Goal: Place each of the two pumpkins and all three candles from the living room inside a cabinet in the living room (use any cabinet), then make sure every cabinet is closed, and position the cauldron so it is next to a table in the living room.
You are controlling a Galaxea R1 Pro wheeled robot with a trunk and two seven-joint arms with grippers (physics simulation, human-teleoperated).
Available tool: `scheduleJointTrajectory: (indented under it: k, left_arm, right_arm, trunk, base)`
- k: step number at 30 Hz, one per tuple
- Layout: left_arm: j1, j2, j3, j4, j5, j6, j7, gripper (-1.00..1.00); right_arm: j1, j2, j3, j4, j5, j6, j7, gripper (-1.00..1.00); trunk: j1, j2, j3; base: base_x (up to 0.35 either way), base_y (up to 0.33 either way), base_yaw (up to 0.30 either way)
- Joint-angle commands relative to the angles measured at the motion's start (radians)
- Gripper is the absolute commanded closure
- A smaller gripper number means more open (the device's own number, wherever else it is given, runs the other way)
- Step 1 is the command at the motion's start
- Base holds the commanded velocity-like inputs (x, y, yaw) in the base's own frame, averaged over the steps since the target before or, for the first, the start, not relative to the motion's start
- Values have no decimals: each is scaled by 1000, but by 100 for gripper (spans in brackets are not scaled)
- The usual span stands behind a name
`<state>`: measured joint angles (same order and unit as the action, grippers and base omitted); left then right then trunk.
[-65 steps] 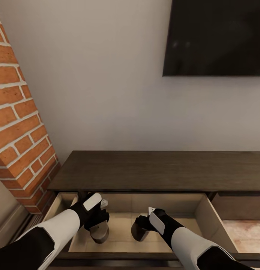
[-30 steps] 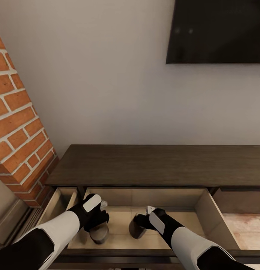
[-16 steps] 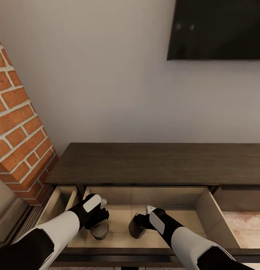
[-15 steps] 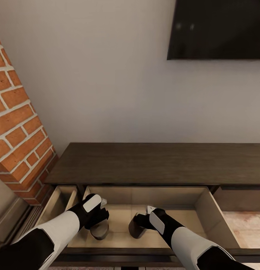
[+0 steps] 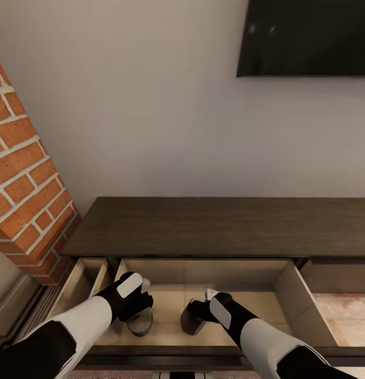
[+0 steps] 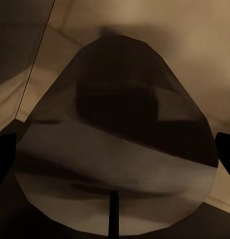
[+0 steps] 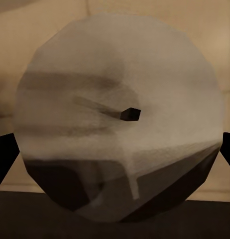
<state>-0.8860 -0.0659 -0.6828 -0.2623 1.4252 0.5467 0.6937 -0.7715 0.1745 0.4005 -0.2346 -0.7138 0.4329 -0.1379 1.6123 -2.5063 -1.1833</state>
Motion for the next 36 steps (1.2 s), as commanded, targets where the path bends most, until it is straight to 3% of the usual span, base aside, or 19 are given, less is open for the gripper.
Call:
scheduleJointTrajectory:
  k: [1, 13, 21, 36]
  left_arm:
    - [0, 0, 0, 0, 0, 0, 0, 100]
    - [0, 0, -2, 0, 0, -5, -3, 100]
    - [0, 1, -3, 0, -2, -5, -60, 100]
    - [0, 1, -4, 0, -2, -5, -63, 100]
  right_arm:
    - [0, 0, 0, 0, -1, 0, 0, 100]
    - [0, 0, 0, 0, -1, 0, 0, 100]
    - [0, 0, 0, 0, -1, 0, 0, 100]
    - [0, 0, 0, 0, -1, 0, 0, 100]
  trunk:
    - [0, 0, -2]
    - [0, 0, -21]
    - [0, 0, -33]
    - [0, 0, -57]
  base:
    - [0, 0, 0]
    - [0, 0, 0]
    - [0, 0, 0]
    - [0, 0, 0]
